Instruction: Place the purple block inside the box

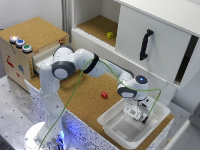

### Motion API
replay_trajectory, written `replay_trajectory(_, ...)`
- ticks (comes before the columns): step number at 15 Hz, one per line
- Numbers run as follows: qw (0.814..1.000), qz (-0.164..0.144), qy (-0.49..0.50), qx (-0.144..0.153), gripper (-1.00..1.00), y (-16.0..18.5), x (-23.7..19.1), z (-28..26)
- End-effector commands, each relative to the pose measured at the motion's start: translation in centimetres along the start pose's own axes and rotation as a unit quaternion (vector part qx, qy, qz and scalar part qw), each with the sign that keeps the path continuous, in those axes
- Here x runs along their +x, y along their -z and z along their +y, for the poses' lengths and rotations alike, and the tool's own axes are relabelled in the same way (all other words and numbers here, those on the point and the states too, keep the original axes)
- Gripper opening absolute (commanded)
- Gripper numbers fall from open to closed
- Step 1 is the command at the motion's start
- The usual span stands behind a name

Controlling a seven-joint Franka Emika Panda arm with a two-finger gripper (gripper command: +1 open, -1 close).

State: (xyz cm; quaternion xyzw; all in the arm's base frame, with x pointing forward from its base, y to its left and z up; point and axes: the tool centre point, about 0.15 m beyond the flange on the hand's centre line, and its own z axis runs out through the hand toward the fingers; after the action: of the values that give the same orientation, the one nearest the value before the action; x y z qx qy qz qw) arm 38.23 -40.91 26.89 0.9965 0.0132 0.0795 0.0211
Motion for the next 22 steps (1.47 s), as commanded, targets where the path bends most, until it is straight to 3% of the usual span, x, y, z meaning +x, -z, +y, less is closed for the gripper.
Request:
replay_trajectory(1,0.999,0.031,0.024,0.029,1.00,7.3,0.4,-2.8)
replay_trajectory(4,0.998,0.053,0.034,0.013,1.00,11.0,0.5,-6.2)
replay_trajectory(6,0.998,0.064,0.024,0.017,1.00,12.8,0.6,-9.7)
replay_trajectory(12,0.996,0.063,0.054,0.026,1.00,14.6,2.2,-21.5)
replay_trajectory(16,0.991,0.035,0.121,0.039,1.00,15.5,4.3,-28.8)
replay_trajectory(18,0.980,0.029,0.194,0.037,1.00,15.6,6.0,-32.9)
replay_trajectory(22,0.943,0.038,0.326,0.063,1.00,16.8,7.5,-41.0)
